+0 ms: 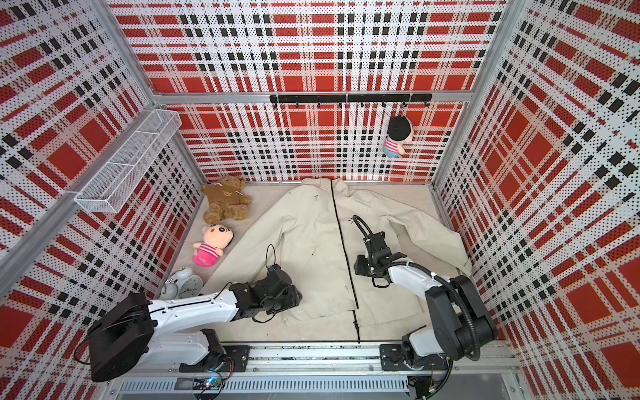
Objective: Unzip the jacket
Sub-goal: Smooth out the jacket at the center of the board.
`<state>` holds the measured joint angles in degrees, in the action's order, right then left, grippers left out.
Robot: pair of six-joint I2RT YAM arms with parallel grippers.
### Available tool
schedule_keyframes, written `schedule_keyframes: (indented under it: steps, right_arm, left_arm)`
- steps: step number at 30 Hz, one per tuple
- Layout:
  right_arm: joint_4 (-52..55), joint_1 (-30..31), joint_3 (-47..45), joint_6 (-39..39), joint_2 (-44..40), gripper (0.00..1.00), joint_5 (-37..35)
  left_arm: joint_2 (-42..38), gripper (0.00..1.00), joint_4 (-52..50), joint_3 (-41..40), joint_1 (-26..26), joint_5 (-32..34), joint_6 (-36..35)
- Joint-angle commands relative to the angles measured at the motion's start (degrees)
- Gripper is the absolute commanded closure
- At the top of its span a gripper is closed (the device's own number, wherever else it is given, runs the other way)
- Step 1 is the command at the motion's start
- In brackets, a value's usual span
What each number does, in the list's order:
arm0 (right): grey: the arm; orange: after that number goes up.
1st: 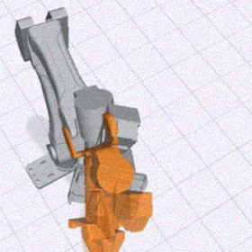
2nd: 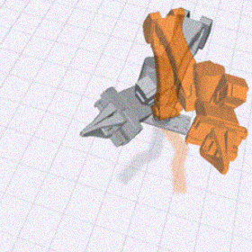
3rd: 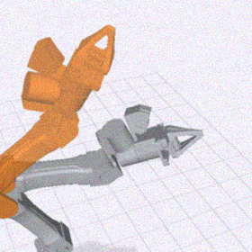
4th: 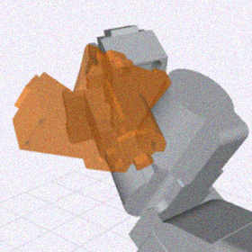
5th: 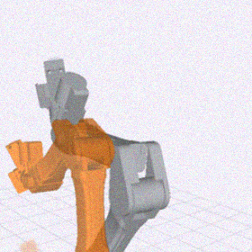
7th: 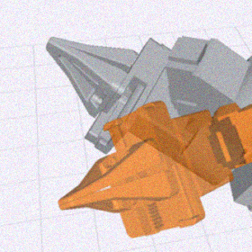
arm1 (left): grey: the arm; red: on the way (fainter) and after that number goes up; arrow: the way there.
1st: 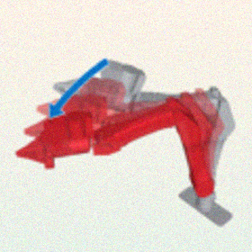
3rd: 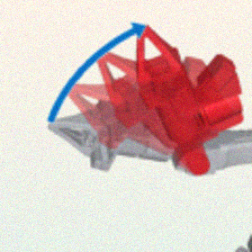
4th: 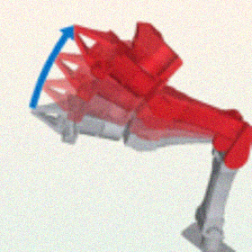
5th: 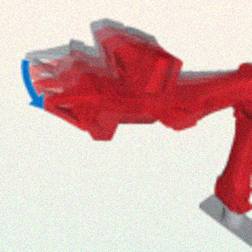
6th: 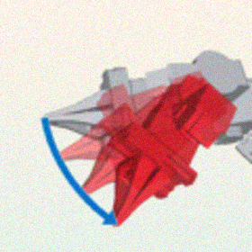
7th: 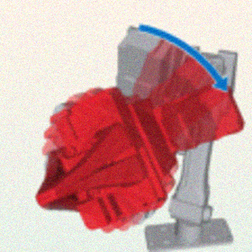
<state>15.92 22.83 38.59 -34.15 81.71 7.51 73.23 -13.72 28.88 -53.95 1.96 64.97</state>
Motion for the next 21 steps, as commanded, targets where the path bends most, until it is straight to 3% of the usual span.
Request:
schedule_keyframes:
  steps: [1,10,21]
  right_arm:
    - [-1.60,0.37,-0.44,-0.60,0.45,0.56,-1.07]
    - [-1.23,0.37,0.23,-0.04,1.86,0.55,-1.61]
    - [-2.81,0.62,0.05,-0.54,3.24,0.58,-0.92]
  left_arm:
    - [-1.90,0.37,-2.95,0.15,-0.96,0.46,0.76]
    - [-10.64,0.35,-12.32,2.76,-2.71,4.87,4.93]
    - [-5.46,0.43,-9.65,0.19,-2.93,1.28,3.76]
